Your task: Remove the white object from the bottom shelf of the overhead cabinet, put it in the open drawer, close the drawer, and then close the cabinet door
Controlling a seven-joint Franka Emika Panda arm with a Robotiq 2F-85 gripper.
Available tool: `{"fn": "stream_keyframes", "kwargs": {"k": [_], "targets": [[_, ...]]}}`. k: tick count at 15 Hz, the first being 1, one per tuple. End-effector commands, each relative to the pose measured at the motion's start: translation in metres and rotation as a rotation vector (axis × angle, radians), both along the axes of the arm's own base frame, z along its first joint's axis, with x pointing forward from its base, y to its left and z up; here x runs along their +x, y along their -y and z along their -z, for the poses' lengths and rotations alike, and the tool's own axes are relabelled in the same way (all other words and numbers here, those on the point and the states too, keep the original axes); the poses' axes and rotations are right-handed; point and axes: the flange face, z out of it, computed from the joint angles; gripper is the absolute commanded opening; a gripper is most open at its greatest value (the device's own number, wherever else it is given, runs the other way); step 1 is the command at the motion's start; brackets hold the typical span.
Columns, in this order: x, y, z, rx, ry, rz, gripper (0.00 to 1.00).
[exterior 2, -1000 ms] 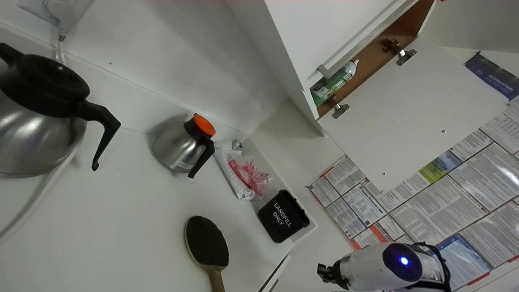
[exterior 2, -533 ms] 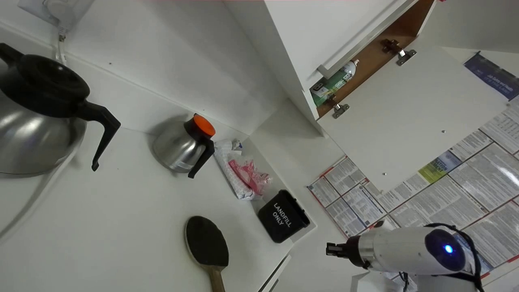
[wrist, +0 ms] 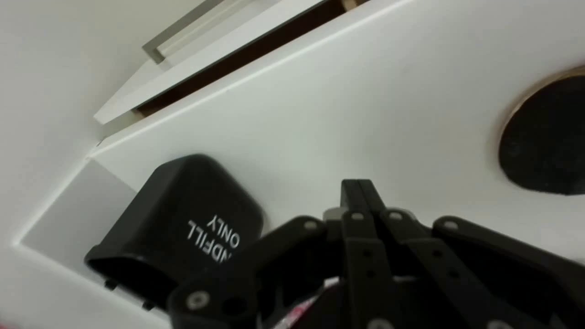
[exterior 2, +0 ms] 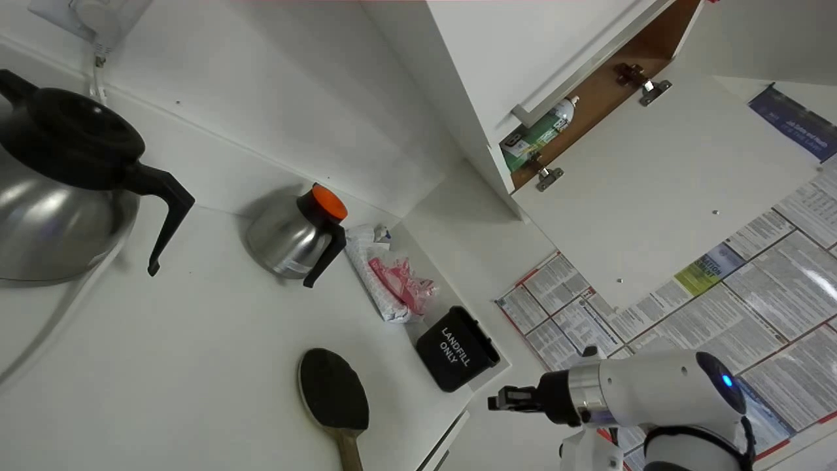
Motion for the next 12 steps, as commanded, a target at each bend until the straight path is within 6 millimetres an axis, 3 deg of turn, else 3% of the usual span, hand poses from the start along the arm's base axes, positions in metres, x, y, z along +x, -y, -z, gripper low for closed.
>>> {"fn": "stream_keyframes", "kwargs": {"k": [1, 4, 8, 12], "targets": [[-0.009, -0.023, 0.029, 0.065, -0.097, -0.019, 0.00], [-0.005, -0.042, 0.034, 0.104, -0.153, -0.035, 0.00], [0.014, -0.061, 0.019, 0.159, -0.203, -0.082, 0.00], [0.036, -0.054, -0.006, 0.189, -0.246, -0.100, 0.00]]}}
